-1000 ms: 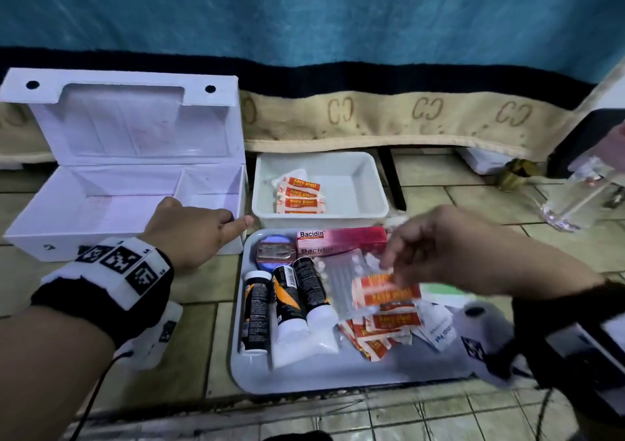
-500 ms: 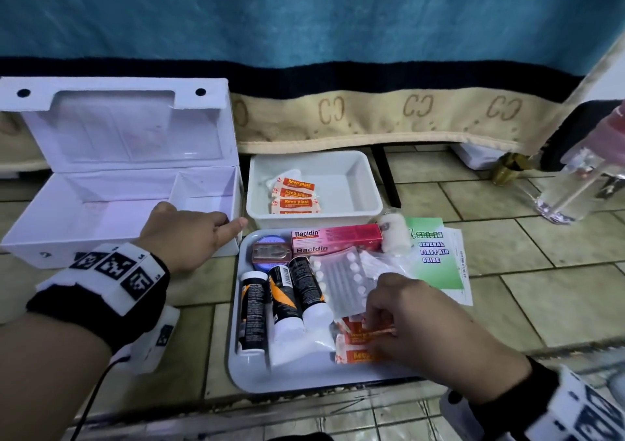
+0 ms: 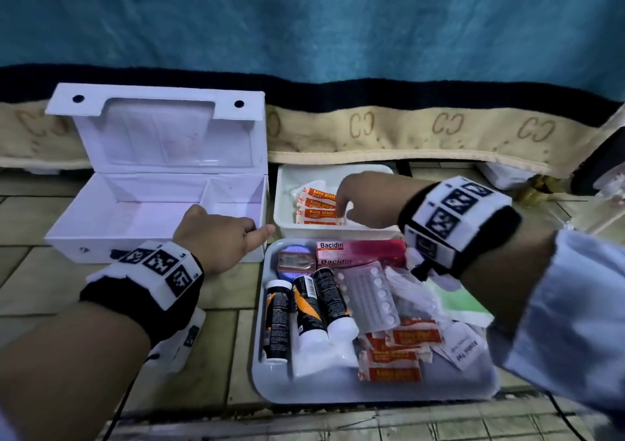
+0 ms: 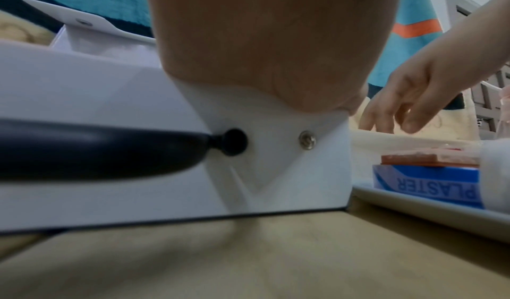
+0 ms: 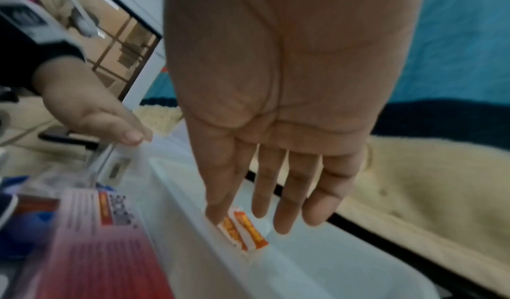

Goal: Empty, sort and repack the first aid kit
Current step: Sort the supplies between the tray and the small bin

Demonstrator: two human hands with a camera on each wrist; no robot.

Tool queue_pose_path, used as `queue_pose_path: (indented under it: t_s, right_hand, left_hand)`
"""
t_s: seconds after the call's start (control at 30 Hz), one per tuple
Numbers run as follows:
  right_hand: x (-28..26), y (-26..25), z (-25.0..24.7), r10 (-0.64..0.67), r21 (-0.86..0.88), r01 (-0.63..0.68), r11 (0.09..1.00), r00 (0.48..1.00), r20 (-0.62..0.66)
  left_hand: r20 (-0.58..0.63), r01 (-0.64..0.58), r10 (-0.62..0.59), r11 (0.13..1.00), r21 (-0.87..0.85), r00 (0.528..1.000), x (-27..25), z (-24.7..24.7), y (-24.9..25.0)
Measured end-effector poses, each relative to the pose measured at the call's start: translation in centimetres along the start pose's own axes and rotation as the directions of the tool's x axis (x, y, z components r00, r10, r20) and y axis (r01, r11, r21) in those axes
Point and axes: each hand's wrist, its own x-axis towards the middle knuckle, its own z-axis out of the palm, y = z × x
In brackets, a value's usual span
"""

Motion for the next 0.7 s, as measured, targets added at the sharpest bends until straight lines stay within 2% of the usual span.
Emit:
queue_pose_path:
  t_s: [0.1,0.13,0.27,0.5,0.63,0.7]
  right_hand:
    - [3.6,-0.5,1.7,0.056,-0.093,-0.039,0.995,0.980,0.191]
    - [4.2,-0.5,2.0,0.086,-0.094,-0.068,0.993,0.974,0.210]
    - [3.9,-0.8,1.4,0.078,0.041,-0.080,0.996,0.996,0.039]
    - [2.1,-0.6,1.3,0.061,0.208,-0.030,0.978,0.988,-0.144]
    - [2.6,-0.6,1.8,0.102,0.210,-0.072,0.975,0.985,-0.136]
    - [2.6,-0.3,1.6,0.137,0.260,-0.093,0.961,0.978,-0.158]
  left_hand:
    - [0.012,-0.019,0.019,0.999,0.028,1.000,0.1,0.0,-0.1]
    - [0.019,-0.030,0.030,0.999,0.026,0.999,0.2,0.0,-0.2]
    - [0.012,-0.045,0.045,0.999,0.007,0.999,0.3,0.2,-0.2]
    - [-0.033,-0.008,0.008,1.000,0.016,0.999,0.4,0.0,0.0]
    - [-0.027,-0.038,0.041,0.994,0.104,0.999,0.0,-0.3,0.2]
    - [-0.008,-0.037,0.038,0.995,0.094,0.999,0.0,-0.5,0.3]
